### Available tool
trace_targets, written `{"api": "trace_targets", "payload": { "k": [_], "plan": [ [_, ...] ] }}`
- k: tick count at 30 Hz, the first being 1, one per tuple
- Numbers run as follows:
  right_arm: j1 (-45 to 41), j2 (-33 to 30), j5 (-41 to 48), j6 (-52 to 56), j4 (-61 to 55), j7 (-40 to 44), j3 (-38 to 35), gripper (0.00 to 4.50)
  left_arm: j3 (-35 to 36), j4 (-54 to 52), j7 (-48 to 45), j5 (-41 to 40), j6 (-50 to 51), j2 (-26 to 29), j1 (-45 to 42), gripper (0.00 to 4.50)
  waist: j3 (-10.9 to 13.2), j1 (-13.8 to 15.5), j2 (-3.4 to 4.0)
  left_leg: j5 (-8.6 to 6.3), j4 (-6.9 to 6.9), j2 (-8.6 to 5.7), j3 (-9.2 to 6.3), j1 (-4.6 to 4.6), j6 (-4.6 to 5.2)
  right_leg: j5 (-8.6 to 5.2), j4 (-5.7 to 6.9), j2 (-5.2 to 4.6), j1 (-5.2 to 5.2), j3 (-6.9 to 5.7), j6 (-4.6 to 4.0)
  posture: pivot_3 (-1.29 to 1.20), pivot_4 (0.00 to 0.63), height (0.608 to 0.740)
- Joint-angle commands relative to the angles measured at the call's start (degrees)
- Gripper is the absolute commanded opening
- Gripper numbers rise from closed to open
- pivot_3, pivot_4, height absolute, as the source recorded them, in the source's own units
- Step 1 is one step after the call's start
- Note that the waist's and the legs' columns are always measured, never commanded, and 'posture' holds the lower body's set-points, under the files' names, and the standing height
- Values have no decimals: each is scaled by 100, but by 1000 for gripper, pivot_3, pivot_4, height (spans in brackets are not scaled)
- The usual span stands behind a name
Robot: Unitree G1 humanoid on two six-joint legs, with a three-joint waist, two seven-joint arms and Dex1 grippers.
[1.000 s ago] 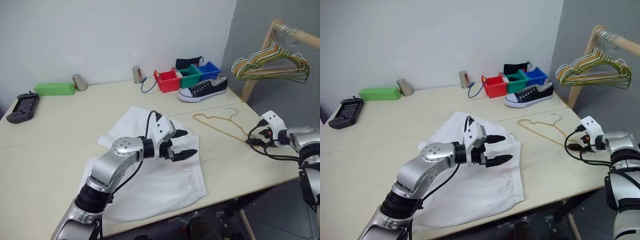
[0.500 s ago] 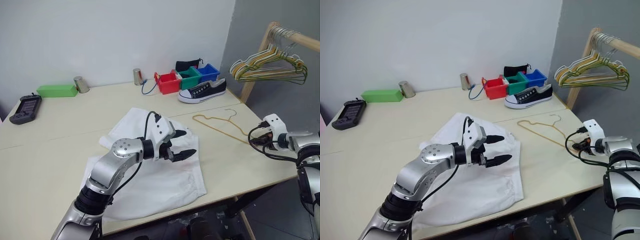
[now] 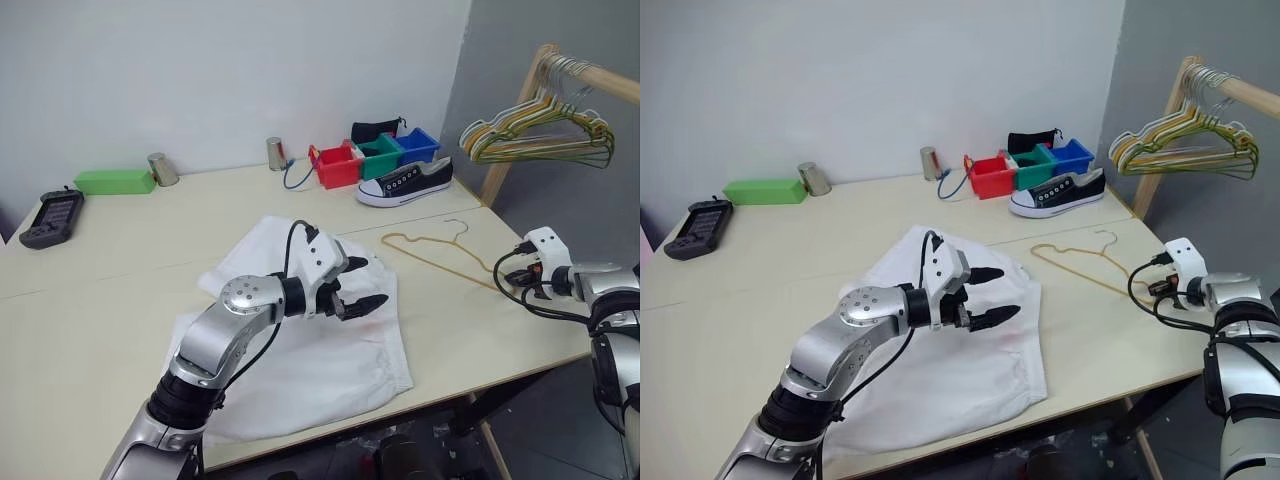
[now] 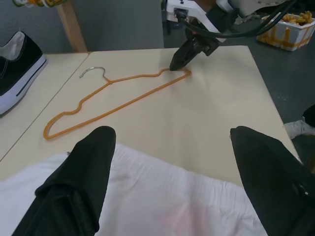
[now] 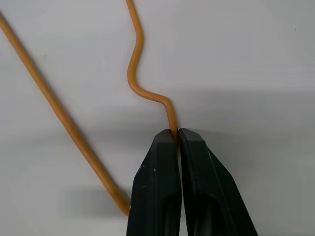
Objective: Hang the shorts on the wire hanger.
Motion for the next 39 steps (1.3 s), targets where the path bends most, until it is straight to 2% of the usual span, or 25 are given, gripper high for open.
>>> {"api": "trace_targets", "payload": {
  "k": [1,11,16,23,26,28,34,39],
  "plan": [
    [-419,-112,221,-73,-159,-159,-359,57,487,82,72,-70,-86,98,-231,3989,0,-6,1,0,0,0,2,-1,0,0,0,0,-3,2,0,-164,21,740],
    [-800,363,635,134,-1229,213,-634,57,1226,469,123,-127,-144,326,-359,3989,0,-36,2,0,-6,2,4,-8,0,0,1,1,-19,5,0,-180,22,740],
    [-708,752,713,94,-2350,237,-494,57,1613,689,199,-151,-195,539,-489,3989,0,-21,3,0,-6,1,1,-22,0,7,4,0,-37,5,-10,-174,26,740],
    [-282,1039,387,-788,-3698,419,194,57,2402,892,70,-383,-86,1144,-488,3989,0,-5,4,0,-11,4,-5,-35,-1,17,6,0,-56,0,-28,-149,31,740],
    [-118,1114,244,-1548,-3935,522,450,0,2743,1042,-57,-570,-16,1429,-447,4434,0,-3,5,0,-12,5,-7,-40,-1,18,7,0,-62,-2,-29,-134,32,740],
    [-57,1102,154,-2136,-4013,587,574,0,2875,1083,-237,-772,49,1549,-391,4489,1,13,5,0,-13,4,-7,-40,-1,18,7,-1,-63,-2,-29,-124,31,740],
    [-75,1218,403,-3009,-4213,644,491,0,3012,1259,-585,-1290,364,1616,-370,4489,1,142,5,0,-11,3,-14,-46,-1,18,5,-2,-63,-8,-29,-115,28,740],
    [-22,1192,850,-2987,-4598,1031,377,0,3059,1766,-1024,-1343,314,1889,-330,4489,1,155,5,0,-11,5,-19,-46,-1,18,8,-1,-64,-12,-30,-129,26,740]
  ]
}}
